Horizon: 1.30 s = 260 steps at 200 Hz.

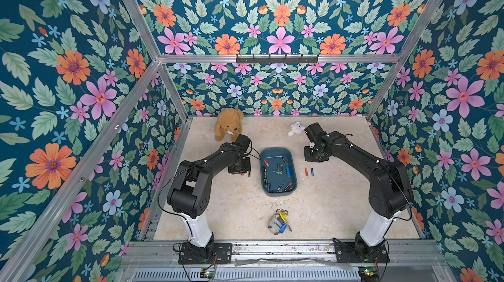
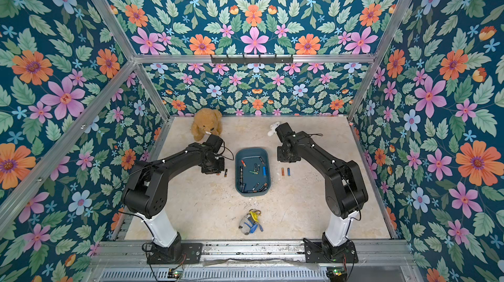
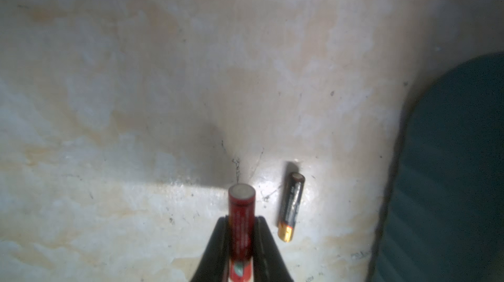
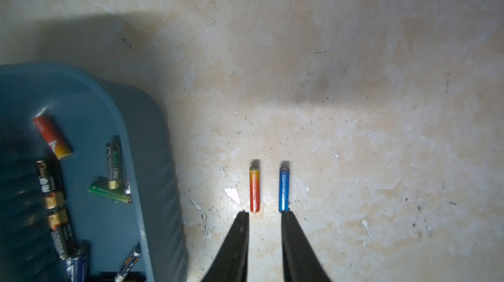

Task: Take the batteries out of the storage box
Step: Place the battery at the center of the board.

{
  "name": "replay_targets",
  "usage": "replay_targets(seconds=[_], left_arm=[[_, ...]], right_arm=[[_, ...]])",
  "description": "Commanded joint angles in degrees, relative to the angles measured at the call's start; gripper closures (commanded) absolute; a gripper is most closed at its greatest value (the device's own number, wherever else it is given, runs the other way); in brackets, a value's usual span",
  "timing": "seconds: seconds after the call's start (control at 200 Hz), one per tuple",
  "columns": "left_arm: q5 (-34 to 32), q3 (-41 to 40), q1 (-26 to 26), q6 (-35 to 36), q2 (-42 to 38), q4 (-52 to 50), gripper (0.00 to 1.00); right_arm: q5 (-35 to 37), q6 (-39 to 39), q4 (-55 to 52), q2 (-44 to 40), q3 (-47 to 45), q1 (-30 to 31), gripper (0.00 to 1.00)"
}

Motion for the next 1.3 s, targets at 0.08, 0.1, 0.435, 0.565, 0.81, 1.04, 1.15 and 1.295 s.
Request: replay_targets(seconds=[0.08,0.1,0.435,0.565,0.81,1.04,1.15,1.295], left_arm=[[0.1,-0.6,0.0,0.8,0.2,1.2,0.81],[0.2,-0.7,0.0,0.8,0.2,1.3,0.81],[0.7,-1.0,0.0,1.2,0.9,2.3,0.81],[0.8,-1.0,0.0,1.4,1.3,2.6,0.81],[0.9,-0.8,0.0,1.7,1.9,2.8,0.81],[0.9,-1.0,0.0,1.8,2.3,3.0,0.81],[0.9,-1.0,0.0,1.8,2.8,3.1,0.81],[1.0,-0.8,0.0,1.9,3.1,3.2,0.81]], right_arm=[[0.5,0.4,-0.9,0.1,0.1,0.0,0.73],[0.5,0.4,-1.0,0.1,0.1,0.0,0.73],[0.7,0.4,-1.2,0.0,0.2,0.0,0.73],[0.9,0.4,-1.4,0.0,0.4,0.0,0.73],[0.9,0.6,-1.5,0.1,0.4,0.0,0.73],[0.9,0.6,-1.4,0.2,0.5,0.0,0.73],[0.9,0.6,-1.4,0.2,0.4,0.0,0.73],[0.9,0.6,-1.4,0.2,0.2,0.0,0.73]])
